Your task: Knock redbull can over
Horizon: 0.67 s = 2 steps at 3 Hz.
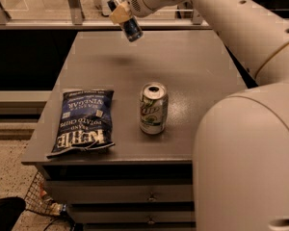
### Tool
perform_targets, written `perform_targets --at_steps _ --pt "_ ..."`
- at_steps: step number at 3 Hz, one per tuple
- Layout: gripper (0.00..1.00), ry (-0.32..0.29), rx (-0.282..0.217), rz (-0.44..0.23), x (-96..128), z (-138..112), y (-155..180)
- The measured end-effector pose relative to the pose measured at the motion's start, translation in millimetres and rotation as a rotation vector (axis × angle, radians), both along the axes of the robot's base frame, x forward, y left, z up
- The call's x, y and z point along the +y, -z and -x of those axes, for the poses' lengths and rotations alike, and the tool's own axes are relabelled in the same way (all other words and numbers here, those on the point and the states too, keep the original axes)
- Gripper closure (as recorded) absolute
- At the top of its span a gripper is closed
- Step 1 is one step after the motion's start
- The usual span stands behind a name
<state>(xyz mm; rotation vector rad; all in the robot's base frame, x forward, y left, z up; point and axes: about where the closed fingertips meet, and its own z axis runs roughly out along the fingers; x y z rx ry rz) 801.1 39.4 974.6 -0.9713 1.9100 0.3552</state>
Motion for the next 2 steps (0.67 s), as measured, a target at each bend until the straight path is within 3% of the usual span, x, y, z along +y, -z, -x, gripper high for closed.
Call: perform_targets --at_steps 2 --pt "1.0 0.07 0.14 0.29 -4.4 13.1 18.3"
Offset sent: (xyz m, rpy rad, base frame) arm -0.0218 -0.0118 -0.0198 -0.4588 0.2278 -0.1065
